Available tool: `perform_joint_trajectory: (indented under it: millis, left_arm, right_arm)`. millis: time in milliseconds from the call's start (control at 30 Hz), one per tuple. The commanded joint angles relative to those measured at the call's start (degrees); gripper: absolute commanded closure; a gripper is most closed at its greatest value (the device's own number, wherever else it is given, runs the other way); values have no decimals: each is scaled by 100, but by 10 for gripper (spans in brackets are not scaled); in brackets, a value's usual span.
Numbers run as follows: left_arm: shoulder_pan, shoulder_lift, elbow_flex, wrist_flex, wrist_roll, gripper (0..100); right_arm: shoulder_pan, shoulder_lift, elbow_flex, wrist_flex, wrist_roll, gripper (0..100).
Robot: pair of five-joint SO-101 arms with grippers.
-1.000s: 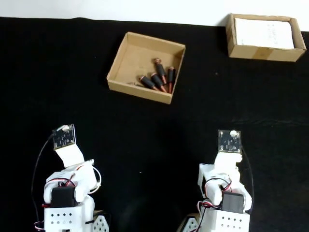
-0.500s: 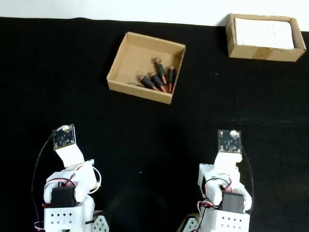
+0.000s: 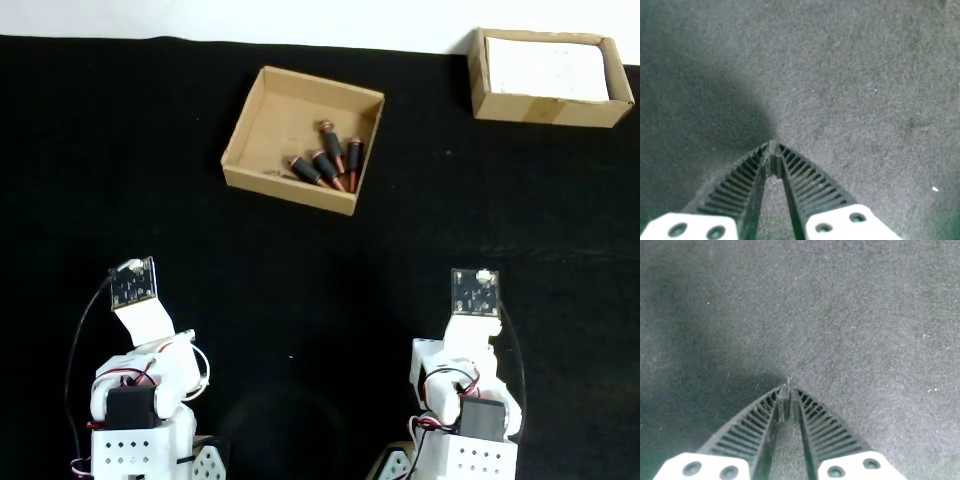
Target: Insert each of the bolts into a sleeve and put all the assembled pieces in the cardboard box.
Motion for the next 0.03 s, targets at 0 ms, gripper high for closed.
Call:
perform_joint_trajectory:
  millis: [0]
  left_arm:
    - [31, -48, 101, 35, 44, 991]
  right_arm:
    - [-31, -48, 804, -92, 35, 992]
